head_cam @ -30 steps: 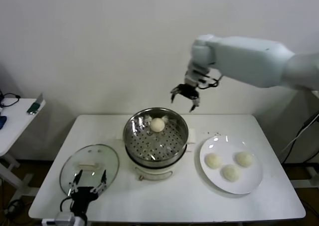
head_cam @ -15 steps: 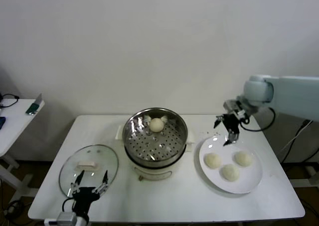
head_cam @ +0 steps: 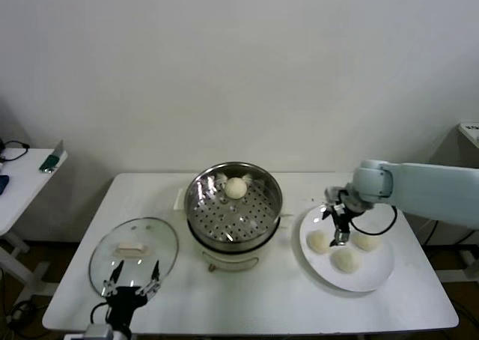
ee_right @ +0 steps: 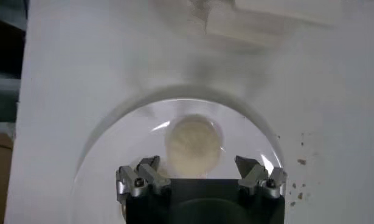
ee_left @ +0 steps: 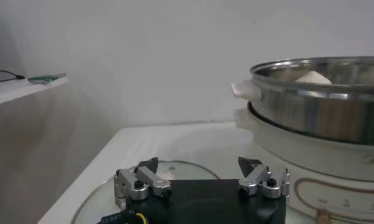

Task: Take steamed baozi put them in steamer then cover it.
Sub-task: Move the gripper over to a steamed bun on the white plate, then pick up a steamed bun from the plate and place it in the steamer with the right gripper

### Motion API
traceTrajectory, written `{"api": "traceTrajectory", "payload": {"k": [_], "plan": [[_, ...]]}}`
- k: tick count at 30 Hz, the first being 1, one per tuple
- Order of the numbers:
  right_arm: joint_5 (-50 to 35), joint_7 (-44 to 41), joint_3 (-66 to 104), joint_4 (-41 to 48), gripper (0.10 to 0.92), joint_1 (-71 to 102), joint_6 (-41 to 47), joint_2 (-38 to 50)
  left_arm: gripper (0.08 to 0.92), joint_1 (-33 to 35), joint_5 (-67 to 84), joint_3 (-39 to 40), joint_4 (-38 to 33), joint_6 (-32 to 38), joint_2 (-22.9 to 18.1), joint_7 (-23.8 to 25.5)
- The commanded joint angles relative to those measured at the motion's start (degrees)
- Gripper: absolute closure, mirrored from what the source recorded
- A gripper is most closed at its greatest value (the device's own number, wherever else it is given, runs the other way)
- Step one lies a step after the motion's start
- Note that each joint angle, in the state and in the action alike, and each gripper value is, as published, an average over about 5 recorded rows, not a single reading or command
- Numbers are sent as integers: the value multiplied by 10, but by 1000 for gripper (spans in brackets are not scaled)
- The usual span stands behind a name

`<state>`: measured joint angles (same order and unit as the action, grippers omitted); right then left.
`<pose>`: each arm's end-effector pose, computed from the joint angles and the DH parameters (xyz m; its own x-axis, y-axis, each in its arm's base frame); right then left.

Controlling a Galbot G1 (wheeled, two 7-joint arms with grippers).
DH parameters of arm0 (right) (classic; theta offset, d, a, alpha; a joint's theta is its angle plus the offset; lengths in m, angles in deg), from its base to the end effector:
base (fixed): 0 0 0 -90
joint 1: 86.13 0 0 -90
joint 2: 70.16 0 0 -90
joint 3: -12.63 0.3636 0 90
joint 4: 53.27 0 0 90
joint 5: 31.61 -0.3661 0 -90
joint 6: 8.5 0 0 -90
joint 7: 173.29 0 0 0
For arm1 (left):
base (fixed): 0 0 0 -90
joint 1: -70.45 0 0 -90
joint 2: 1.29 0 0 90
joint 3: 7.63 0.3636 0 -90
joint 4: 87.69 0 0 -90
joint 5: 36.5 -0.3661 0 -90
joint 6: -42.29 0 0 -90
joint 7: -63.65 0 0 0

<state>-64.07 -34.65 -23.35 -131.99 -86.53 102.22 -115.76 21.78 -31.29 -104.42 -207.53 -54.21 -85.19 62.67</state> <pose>0.5157 -0.0969 -0.2073 -0.1300 -0.1125 0.9851 -0.9914 0.0006 -0.1307 0.1203 0.0566 -0.3407 -0.9519 -0.0727 0.2976 -0.0530 0.9959 0.0737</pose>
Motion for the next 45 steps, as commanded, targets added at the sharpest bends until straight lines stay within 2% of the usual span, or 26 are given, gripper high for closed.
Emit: {"api": "traceTrajectory", "payload": {"k": [1, 20, 23, 31, 34, 40, 45], "plan": [[15, 17, 65, 45, 203, 83, 29, -22, 177, 2, 0, 0, 0, 1, 0, 0], [30, -3, 52, 40, 244, 77, 27, -22, 177, 6, 0, 0, 1, 1, 0, 0], [32, -7, 50, 39, 283, 76, 27, -22, 177, 6, 0, 1, 0, 1, 0, 0], [34, -19, 45, 37, 490, 55, 18, -22, 177, 4, 0, 3, 0, -2, 0, 0], [24, -38, 13, 24, 519, -4, 2, -21, 177, 4, 0, 3, 0, -2, -1, 0], [-23, -111, -112, 0, 525, -243, -50, -37, 177, 4, 0, 2, -3, -4, 0, 0], [-104, -159, -145, -16, 525, -395, -67, -75, 177, 4, 0, 2, -7, -6, 5, 0]]}}
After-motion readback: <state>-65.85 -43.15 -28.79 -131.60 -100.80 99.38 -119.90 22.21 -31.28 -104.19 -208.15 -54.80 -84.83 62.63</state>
